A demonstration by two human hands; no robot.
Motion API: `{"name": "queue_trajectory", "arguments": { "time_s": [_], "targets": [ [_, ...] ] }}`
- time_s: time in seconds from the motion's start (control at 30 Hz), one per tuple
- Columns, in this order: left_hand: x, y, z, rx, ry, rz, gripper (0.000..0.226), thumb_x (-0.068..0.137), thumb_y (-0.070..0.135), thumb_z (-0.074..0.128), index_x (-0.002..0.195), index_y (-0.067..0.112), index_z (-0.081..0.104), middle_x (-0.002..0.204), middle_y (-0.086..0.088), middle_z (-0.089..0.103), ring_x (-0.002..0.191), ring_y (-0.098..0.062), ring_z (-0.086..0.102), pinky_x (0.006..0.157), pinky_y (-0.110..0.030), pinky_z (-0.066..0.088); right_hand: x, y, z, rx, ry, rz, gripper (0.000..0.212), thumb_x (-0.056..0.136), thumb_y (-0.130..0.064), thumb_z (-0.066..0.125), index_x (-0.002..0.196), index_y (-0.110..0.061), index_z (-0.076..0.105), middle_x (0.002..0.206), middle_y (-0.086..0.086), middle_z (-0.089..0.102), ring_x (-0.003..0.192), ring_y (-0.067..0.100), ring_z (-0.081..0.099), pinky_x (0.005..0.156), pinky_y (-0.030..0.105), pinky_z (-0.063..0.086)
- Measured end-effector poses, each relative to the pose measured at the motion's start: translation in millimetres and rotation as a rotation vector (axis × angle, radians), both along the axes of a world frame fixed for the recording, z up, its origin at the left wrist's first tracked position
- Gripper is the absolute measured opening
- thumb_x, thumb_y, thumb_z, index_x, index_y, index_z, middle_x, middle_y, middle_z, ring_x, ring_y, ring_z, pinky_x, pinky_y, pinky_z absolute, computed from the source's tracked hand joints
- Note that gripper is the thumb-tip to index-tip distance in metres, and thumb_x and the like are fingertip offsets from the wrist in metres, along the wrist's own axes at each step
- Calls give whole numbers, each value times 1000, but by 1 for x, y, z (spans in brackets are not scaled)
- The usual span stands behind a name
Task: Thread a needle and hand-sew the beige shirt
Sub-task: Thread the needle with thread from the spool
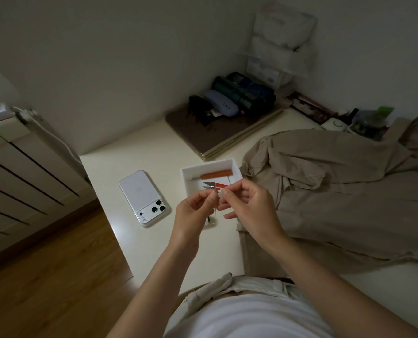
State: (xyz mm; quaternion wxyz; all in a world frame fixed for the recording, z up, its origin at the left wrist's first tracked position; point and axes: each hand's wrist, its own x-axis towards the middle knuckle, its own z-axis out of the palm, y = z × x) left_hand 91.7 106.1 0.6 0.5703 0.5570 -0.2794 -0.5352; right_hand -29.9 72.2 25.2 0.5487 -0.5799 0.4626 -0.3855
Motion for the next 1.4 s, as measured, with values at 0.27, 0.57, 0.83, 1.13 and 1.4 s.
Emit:
{"name": "queue_trajectory", "arguments": {
  "time_s": [0.27,0.57,0.83,1.13,1.4],
  "targets": [
    [-4,4,-3,-15,37,-7,18,72,35,68,78,20,74,81,-7,70,87,-28,59,100,-51,43,1,8,2,-5,-12,-32,6,90,-9,61,84,-9,61,72,2,70,68,13,71,54,22,55],
    [-5,7,-4,-16,30,-18,21,75,34,65,83,17,73,79,-5,70,84,-24,58,89,-39,45,2,12,2,-37,-5,-26,5,89,-8,62,84,-8,61,73,6,70,68,13,71,55,21,54],
    [-3,8,-8,-33,26,-33,21,76,34,65,83,16,74,83,-10,68,86,-26,56,91,-44,43,2,12,1,-55,0,-13,5,88,-8,63,84,-6,61,72,7,69,67,13,70,54,20,54],
    [-3,8,-9,-63,16,-46,13,74,31,66,74,21,74,73,-1,68,82,-24,55,86,-40,41,0,13,0,-92,16,-13,7,89,-6,62,82,-8,60,72,6,69,66,13,70,55,21,54],
    [-4,7,-9,-89,-10,-61,20,75,30,65,79,11,69,73,-1,68,79,-18,60,83,-33,45,-2,13,-3,-136,23,-15,5,89,-6,61,86,-3,60,74,7,69,67,13,70,57,20,55]
  ]
}}
